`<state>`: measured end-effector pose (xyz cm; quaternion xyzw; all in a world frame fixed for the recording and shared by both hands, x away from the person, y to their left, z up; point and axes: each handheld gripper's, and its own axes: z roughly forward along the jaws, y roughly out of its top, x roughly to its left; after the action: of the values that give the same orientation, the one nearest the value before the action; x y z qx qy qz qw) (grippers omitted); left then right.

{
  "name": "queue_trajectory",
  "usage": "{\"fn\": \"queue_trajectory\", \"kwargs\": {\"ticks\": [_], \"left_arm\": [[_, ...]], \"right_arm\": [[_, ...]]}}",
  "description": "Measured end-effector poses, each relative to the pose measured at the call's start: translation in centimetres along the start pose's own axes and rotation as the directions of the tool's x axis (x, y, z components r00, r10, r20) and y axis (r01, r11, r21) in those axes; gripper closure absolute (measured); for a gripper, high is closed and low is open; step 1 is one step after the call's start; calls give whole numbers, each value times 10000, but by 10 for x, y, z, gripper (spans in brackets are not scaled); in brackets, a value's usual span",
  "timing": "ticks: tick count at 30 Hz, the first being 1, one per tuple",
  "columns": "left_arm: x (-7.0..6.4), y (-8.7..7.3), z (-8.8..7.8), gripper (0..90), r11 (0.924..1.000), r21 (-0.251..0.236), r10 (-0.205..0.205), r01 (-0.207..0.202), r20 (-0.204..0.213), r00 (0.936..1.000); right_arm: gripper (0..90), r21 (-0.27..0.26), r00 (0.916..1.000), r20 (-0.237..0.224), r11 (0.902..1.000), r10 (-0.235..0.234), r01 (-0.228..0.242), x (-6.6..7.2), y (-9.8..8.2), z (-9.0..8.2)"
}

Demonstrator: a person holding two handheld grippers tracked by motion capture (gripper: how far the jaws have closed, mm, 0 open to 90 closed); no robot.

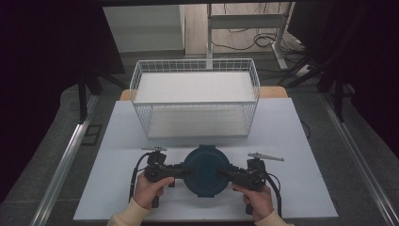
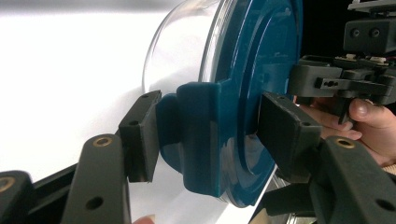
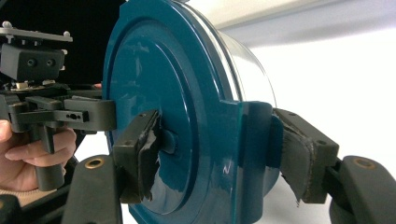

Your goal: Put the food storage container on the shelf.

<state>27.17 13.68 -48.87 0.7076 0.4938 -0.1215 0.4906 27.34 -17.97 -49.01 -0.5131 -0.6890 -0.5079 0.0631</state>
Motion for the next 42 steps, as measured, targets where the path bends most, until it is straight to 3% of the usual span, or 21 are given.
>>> {"fn": "queue_trajectory", "kwargs": {"ticks": [13, 26, 31, 42], "left_arm": [[-17, 9, -18, 423, 9975, -431, 558, -563, -122, 9984], [-21, 25, -23, 423, 9956, -565, 739, -744, -121, 9972], [-26, 35, -31, 423, 9934, -739, 864, -874, -169, 9961], [-42, 62, -53, 423, 9858, -1207, 1153, -1169, -198, 9931]], "right_arm": [[348, -425, 9947, -98, 9939, -1023, 1018, 20, 15, -10], [348, -530, 9910, -60, 9896, -1341, 1336, 27, 31, -12], [348, -608, 9885, -103, 9869, -1506, 1497, 32, 43, -13], [348, -850, 9782, -62, 9748, -2076, 2064, 59, 77, -23]]}}
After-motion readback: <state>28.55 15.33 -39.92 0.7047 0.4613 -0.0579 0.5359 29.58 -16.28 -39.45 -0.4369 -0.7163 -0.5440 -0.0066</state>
